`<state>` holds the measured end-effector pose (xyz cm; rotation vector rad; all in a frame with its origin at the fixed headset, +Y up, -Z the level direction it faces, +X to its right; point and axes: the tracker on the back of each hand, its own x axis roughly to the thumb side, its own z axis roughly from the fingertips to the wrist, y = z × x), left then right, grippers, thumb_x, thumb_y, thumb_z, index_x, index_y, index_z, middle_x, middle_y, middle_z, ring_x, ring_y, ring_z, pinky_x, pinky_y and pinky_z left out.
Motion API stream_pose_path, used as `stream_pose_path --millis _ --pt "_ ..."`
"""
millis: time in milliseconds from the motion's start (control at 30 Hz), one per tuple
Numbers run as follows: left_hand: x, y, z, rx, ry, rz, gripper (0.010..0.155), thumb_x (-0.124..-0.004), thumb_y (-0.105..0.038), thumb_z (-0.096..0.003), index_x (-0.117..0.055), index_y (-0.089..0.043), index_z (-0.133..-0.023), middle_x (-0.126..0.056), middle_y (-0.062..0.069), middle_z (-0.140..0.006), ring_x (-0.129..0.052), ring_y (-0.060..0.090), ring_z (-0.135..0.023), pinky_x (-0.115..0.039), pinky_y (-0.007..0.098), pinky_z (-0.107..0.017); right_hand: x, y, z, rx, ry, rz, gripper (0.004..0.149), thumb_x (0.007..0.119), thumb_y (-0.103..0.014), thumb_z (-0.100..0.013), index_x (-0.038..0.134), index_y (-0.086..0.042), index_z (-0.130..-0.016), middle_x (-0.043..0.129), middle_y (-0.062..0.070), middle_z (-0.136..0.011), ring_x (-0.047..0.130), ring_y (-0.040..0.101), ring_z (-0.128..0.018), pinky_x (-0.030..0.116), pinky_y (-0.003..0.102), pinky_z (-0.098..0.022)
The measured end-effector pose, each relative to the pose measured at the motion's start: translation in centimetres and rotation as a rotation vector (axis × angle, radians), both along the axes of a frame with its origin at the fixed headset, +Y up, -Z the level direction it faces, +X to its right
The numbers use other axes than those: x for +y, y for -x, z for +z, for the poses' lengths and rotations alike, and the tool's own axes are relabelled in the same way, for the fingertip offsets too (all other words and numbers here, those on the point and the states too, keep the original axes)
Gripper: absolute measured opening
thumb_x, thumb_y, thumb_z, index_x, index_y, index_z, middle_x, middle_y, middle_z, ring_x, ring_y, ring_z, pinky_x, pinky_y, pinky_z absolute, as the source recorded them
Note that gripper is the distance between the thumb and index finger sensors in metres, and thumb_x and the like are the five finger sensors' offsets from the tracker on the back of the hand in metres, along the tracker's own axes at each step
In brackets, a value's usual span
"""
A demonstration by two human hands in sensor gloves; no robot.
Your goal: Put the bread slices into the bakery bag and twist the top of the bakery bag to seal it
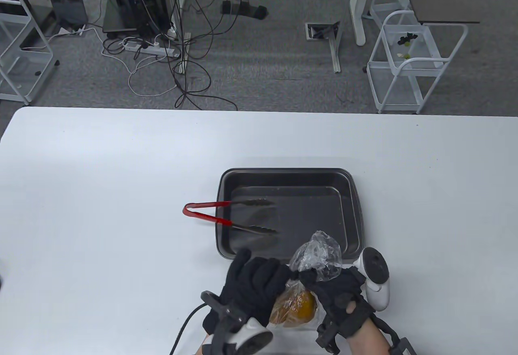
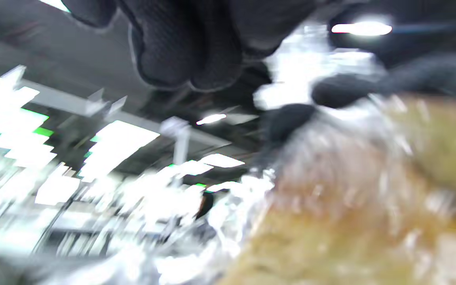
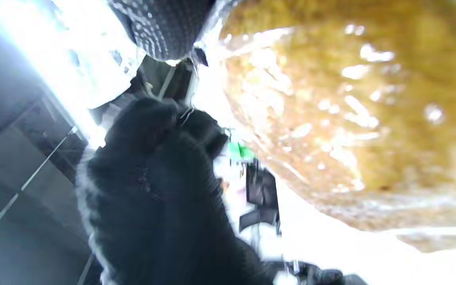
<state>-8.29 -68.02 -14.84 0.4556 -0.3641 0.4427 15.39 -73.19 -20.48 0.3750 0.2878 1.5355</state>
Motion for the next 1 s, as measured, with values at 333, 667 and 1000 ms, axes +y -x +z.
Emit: stream_pose_path --millis 333,667,1000 --pt "-7.9 1.3 -4.2 -0.517 1.329 0.801 0.069 -0.06 -0.067 -0.0526 -0.092 -0.012 -0.079 -0.112 0.002 -0.051 -0.112 0.015 -0.032 -0.088 0.042 -0.058 2.2 1.7 1.7 -0.061 -0.582 0.311 0.047 0.08 -0.026 -0.039 0.083 -0.001 -0.079 0.082 0.024 -0.085 0.072 0.051 -0.077 0.03 0.078 -0.065" --pt "-6.2 0.3 -3.9 -0.454 0.968 0.816 0.045 -0.082 -0.047 -0.051 -0.084 -0.012 -0.08 -0.105 -0.003 -0.058 -0.108 0.011 -0.044 -0.077 0.044 -0.071 1.8 1.9 1.6 -0.065 -0.55 0.238 0.047 0.08 -0.027 -0.04 0.083 -0.003 -0.08 0.083 0.023 -0.085 0.072 0.052 -0.078 0.031 0.079 -0.064" --pt "-0.3 -5.5 3.2 -0.057 -0.462 -0.663 0.044 -0.084 -0.046 -0.0459 -0.081 -0.021 -0.082 -0.099 -0.003 -0.063 -0.1 0.015 -0.054 -0.062 0.051 -0.079 -1.3 1.0 0.9 -0.065 0.174 0.011 0.047 0.078 -0.029 -0.041 0.086 0.003 -0.074 0.088 0.026 -0.074 0.079 0.051 -0.067 0.037 0.077 -0.061"
